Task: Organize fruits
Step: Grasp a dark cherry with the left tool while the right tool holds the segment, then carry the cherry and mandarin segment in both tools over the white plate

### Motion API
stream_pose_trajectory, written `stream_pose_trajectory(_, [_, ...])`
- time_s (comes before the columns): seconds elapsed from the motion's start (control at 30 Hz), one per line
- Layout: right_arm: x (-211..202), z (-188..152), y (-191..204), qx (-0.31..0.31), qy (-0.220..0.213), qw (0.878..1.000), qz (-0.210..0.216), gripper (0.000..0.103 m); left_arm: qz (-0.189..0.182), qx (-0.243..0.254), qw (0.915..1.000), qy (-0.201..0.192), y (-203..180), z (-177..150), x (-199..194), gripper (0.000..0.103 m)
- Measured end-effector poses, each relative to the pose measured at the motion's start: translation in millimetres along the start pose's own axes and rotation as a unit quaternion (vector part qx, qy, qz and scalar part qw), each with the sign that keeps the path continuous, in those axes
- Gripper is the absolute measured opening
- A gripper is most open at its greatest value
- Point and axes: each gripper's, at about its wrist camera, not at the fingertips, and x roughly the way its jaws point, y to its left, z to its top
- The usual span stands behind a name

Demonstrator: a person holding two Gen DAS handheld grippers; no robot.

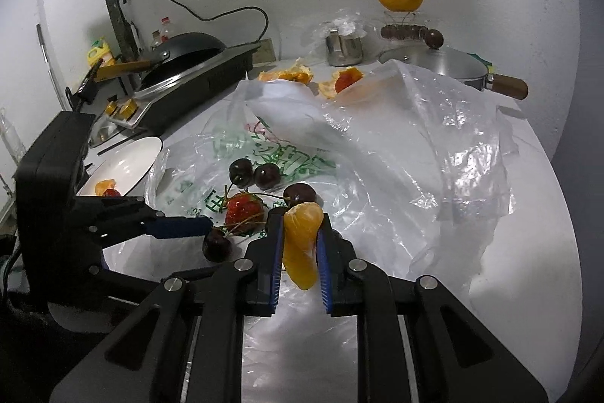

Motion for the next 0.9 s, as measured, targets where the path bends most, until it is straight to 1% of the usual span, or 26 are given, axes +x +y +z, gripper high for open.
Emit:
stream_pose_trajectory(0.03, [-0.5, 0.1, 0.0, 0.000, -0.001, 1.000, 0.000, 0.018, -0.009, -0.003, 1.0000, 0.002, 0.8, 1.0, -0.1, 0.035])
stream_pose_trajectory(0.07, [-0.7, 0.6, 0.2, 0.000, -0.001, 1.000, -0.001, 0.018, -0.009, -0.004, 0.9999, 0.002, 0.8, 1.6, -0.2, 0.033])
stream_pose_trajectory(0.1, [-0.9, 0.9, 0.9, -0.001, -0.001, 1.000, -0.002, 0.018, -0.010, -0.003, 0.9999, 0.002, 1.2, 1.6, -0.7, 0.028])
stream_pose_trajectory(0.13, [-1.4, 1.1, 1.0, -0.001, -0.002, 1.000, -0.002, 0.018, -0.013, -0.004, 0.9999, 0.003, 1.4, 1.3, -1.0, 0.027])
stream_pose_trajectory(0.3, [-3.9, 1.3, 6.0, -0.004, -0.001, 1.000, -0.007, 0.018, -0.021, -0.008, 0.9997, 0.001, 3.0, -4.1, -7.3, 0.027])
stream_pose_trajectory(0.47, [-7.2, 3.5, 14.5, -0.011, -0.003, 1.000, -0.011, 0.018, -0.028, -0.006, 0.9995, -0.010, 2.6, -7.1, -19.7, 0.027])
stream_pose_trajectory(0.63, [-11.2, 7.8, 27.8, -0.022, -0.006, 1.000, -0.016, 0.018, -0.031, -0.009, 0.9990, -0.030, 8.6, -10.0, -36.7, 0.027])
stream_pose_trajectory(0.9, [-15.8, 14.7, 55.7, -0.040, -0.009, 0.999, -0.020, 0.018, -0.033, -0.017, 0.9968, -0.071, 23.3, -14.3, -70.9, 0.027])
